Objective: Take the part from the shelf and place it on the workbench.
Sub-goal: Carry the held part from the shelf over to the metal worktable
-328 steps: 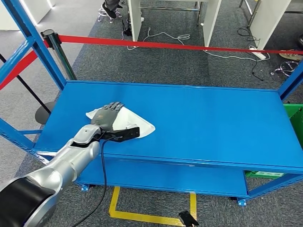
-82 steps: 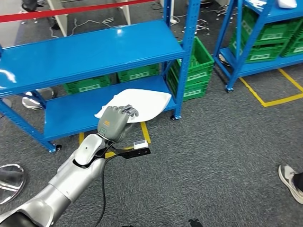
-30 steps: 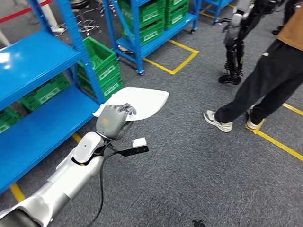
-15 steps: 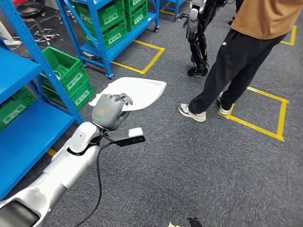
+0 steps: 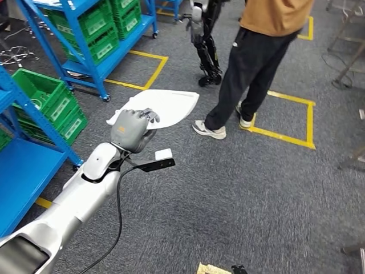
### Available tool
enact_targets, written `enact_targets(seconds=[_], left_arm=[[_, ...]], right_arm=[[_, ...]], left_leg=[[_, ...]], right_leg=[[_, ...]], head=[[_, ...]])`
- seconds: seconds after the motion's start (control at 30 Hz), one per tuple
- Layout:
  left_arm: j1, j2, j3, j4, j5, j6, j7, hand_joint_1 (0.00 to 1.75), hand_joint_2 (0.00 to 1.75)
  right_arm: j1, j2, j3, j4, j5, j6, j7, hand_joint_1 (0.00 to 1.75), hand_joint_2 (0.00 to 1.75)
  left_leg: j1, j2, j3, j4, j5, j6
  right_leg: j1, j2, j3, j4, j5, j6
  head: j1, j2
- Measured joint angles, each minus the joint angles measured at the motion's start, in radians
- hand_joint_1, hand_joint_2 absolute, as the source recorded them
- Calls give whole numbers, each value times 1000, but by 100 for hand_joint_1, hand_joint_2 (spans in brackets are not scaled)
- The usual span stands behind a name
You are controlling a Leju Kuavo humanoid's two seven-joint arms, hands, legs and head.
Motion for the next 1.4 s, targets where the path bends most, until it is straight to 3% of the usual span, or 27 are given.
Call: enact_targets(seconds=[0.07, 0.13, 0.2, 0.23, 0.27, 0.3, 0.37, 0.43, 0.5, 0.57, 0.63, 0.7, 0.77, 0.8, 0.83, 0.87, 0.93, 1.0, 1.03, 1.1, 1.13, 1.2, 1.23, 1.3, 1.37, 1.4], left_arm=[[-4, -1, 0, 2, 0, -2, 0, 175, 175], [-13, -1, 1, 3, 0, -6, 0, 175, 175], [-25, 4, 1, 7, 0, -16, -1, 175, 175], [-30, 8, 2, 11, 0, -23, -1, 175, 175], [-35, 11, 2, 15, 0, -31, -2, 175, 175], [-40, 13, 2, 20, 0, -36, -4, 175, 175], [-57, 15, 5, 30, 1, -45, -8, 175, 175], [-80, 17, 11, 38, 4, -49, -11, 175, 175], [-94, 17, 14, 46, 6, -52, -12, 175, 175], [-98, 16, 14, 53, 7, -53, -13, 175, 175], [-103, 13, 14, 57, 9, -53, -13, 175, 175], [-109, 12, 15, 59, 9, -53, -14, 175, 175], [-111, 15, 15, 63, 9, -53, -15, 175, 175], [-110, 15, 15, 66, 9, -53, -15, 175, 175], [-110, 15, 15, 68, 9, -53, -15, 175, 175], [-111, 14, 15, 70, 8, -53, -15, 175, 175], [-114, 13, 15, 71, 9, -53, -15, 175, 175], [-120, 15, 16, 74, 10, -52, -15, 175, 175], [-122, 15, 16, 75, 10, -52, -15, 175, 175], [-124, 15, 16, 78, 11, -52, -15, 175, 175], [-125, 14, 16, 79, 12, -52, -15, 175, 175], [-127, 16, 16, 80, 13, -51, -13, 175, 175], [-126, 18, 16, 81, 14, -51, -12, 175, 175], [-121, 22, 15, 84, 15, -51, -10, 175, 175], [-115, 24, 15, 86, 15, -51, -9, 175, 175], [-115, 25, 15, 87, 15, -51, -9, 175, 175]], right_arm=[[2, 0, 0, 0, 0, -1, 0, 0, 175], [1, 0, 0, 0, 2, -1, 0, 0, 175], [-2, 0, 0, 0, 6, 0, 1, 0, 175], [-4, 0, 0, 0, 8, 0, 2, 0, 175], [-5, 0, 0, 0, 10, 1, 2, 0, 175], [-6, 0, 0, 0, 11, 1, 3, 0, 175], [-9, 1, 0, 0, 11, 2, 4, 0, 175], [-13, 1, 0, 0, 12, 2, 6, 0, 175], [-16, 2, 0, 0, 12, 2, 7, 0, 175], [-16, 1, 0, 0, 12, 2, 8, 0, 175], [-16, 1, 0, 0, 12, 1, 8, 0, 175], [-16, 1, 0, 0, 12, 1, 9, 0, 175], [-20, 1, 0, 0, 12, 1, 8, 0, 175], [-22, 1, 0, 0, 11, 1, 8, 0, 175], [-23, 1, 0, 0, 12, 1, 8, 0, 175], [-22, 1, 0, 0, 12, 1, 8, 0, 175], [-17, 1, 0, 0, 13, -1, 10, 0, 175], [-15, 1, 0, 0, 14, -2, 11, 0, 175], [-13, 1, 0, 0, 14, -2, 11, 0, 175], [-10, 0, 0, 0, 14, -2, 10, 0, 175], [-9, 0, 0, 0, 15, -3, 10, 0, 175], [-10, 0, 0, 0, 16, -3, 10, 0, 175], [-11, 0, 0, 0, 17, -3, 10, 0, 175], [-11, 0, 0, 0, 18, -3, 10, 0, 175], [-11, 0, 0, 0, 18, -3, 10, 0, 175], [-12, 0, 0, 0, 18, -3, 10, 0, 175]], left_leg=[[0, 15, 3, 0, -6, -8], [3, -17, -11, 38, -36, -16], [4, -67, -67, 153, -93, -18], [3, -79, -103, 220, -116, -18], [3, -83, -131, 268, -126, -18], [4, -85, -146, 286, -117, -18], [6, -94, -123, 216, -53, -17], [15, -138, -69, 87, 11, -20], [21, -171, -38, 18, 25, -18], [18, -157, -34, 9, 23, -7], [19, -135, -32, 6, 25, 6], [17, -113, -29, 5, 24, 17], [13, -88, -28, 5, 22, 21], [12, -75, -27, 5, 20, 21], [12, -63, -26, 5, 19, 22], [11, -52, -23, 5, 17, 21], [10, -32, -15, 5, 10, 16], [5, -15, -11, 5, 6, 8], [2, -6, -10, 4, 5, 4], [2, 10, -6, 2, 2, -6], [3, 2, -7, 8, -6, -11], [5, -43, -37, 72, -46, -19], [6, -67, -66, 129, -72, -20], [6, -84, -133, 247, -110, -22], [6, -86, -156, 266, -87, -21], [6, -90, -143, 229, -55, -20]], right_leg=[[-3, 26, -3, -5, 3, -15], [-7, 50, -3, -9, 7, -26], [-10, 73, -3, -10, 9, -34], [-10, 85, -3, -10, 10, -36], [-11, 99, -3, -10, 11, -37], [-11, 113, -3, -10, 11, -38], [-14, 141, -2, -10, 13, -36], [-16, 166, -6, -6, 13, -28], [-17, 186, -14, -4, 15, -17], [-21, 203, -22, -8, 20, -5], [-17, 168, -37, 13, 7, 6], [-13, 102, -84, 111, -42, 15], [-15, 77, -147, 239, -95, 19], [-15, 75, -162, 272, -101, 19], [-15, 74, -158, 268, -90, 18], [-15, 70, -134, 227, -64, 16], [-9, 36, -58, 89, -8, 12], [-1, 8, -13, 3, 12, 3], [3, 8, -10, -4, 9, -3], [2, 33, -11, -9, 13, -16], [0, 45, -11, -11, 16, -21], [-6, 67, -8, -16, 19, -32], [-7, 78, -8, -16, 20, -36], [-8, 102, -8, -16, 21, -40], [-9, 130, -8, -15, 22, -41], [-11, 144, -8, -15, 22, -40]], head=[[-3, 0], [-5, 0], [-8, 0], [-9, 0], [-10, 0], [-10, 0], [-10, 0], [-11, 0], [-11, 0], [-12, 0], [-7, 0], [2, 0], [3, 0], [3, 0], [4, 0], [4, 0], [4, 0], [3, 0], [2, 0], [0, 0], [0, 0], [-4, 0], [-5, 0], [-7, 0], [-7, 0], [-7, 0]])
